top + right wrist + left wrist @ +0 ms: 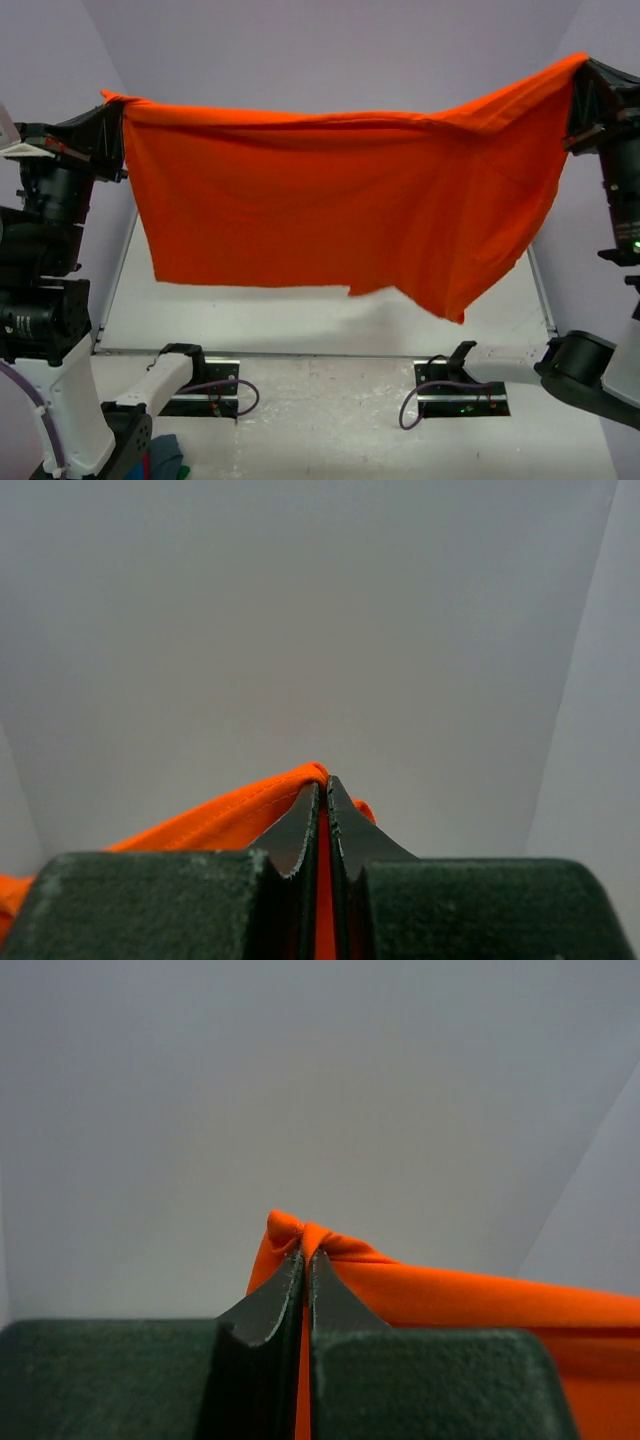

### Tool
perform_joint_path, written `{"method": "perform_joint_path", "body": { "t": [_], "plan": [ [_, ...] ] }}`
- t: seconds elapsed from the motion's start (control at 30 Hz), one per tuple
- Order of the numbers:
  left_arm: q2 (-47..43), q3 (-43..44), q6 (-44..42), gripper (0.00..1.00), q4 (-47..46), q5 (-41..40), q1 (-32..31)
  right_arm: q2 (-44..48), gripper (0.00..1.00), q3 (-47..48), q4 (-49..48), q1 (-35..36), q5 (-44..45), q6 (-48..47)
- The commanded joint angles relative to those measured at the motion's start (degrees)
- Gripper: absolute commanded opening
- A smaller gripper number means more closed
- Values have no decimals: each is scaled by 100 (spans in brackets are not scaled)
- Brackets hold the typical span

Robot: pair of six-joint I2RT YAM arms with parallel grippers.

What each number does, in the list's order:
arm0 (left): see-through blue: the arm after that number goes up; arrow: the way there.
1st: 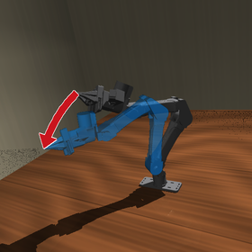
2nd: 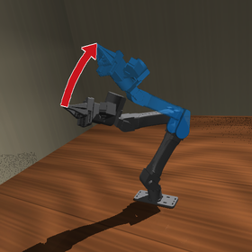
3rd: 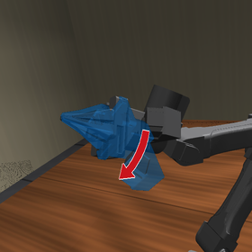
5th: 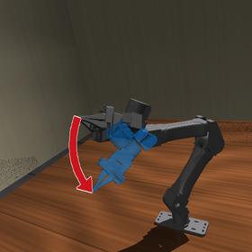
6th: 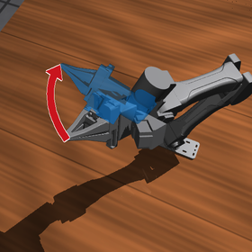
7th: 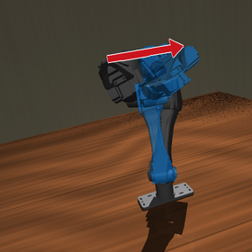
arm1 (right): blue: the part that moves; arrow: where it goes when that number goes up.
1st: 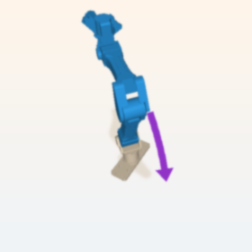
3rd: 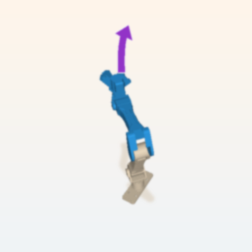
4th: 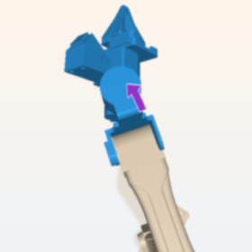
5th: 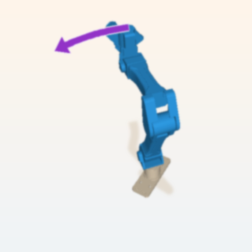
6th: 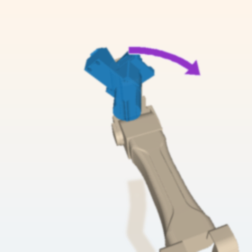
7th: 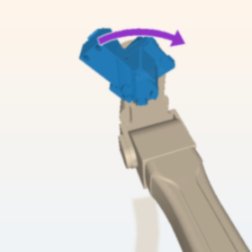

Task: Fold and stack the t-shirts
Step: Flatten out the tshirt

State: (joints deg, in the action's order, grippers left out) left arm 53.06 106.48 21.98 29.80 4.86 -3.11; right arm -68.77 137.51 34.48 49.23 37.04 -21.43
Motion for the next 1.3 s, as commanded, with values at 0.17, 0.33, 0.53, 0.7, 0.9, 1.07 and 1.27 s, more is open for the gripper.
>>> {"method": "perform_joint_path", "body": {
  "t": [0.17,0.33,0.53,0.7,0.9,1.07,1.27],
  "plan": [
    [1320,-1022,272,0,150,-460,39,-1322,0,-374,67,-1282,-819,550],
    [2102,-2410,500,0,-404,-828,39,-1964,0,-1550,-150,-2127,-1515,1150],
    [3376,-2957,825,0,-783,-1469,48,-2806,0,-2299,-670,-2681,-2068,1273],
    [4526,-2720,861,0,-1055,-1383,74,-3756,0,-2177,-767,-2954,-2472,1220],
    [5390,-2115,563,0,-1214,-1418,92,-4750,0,-1676,-732,-3156,-2710,1106],
    [5830,-1841,378,0,-1380,-1392,153,-5154,0,-1535,-732,-3244,-2807,1071],
    [6023,-1578,281,0,-1521,-1207,250,-5269,0,-1491,-732,-3350,-2746,1018]
  ]
}}
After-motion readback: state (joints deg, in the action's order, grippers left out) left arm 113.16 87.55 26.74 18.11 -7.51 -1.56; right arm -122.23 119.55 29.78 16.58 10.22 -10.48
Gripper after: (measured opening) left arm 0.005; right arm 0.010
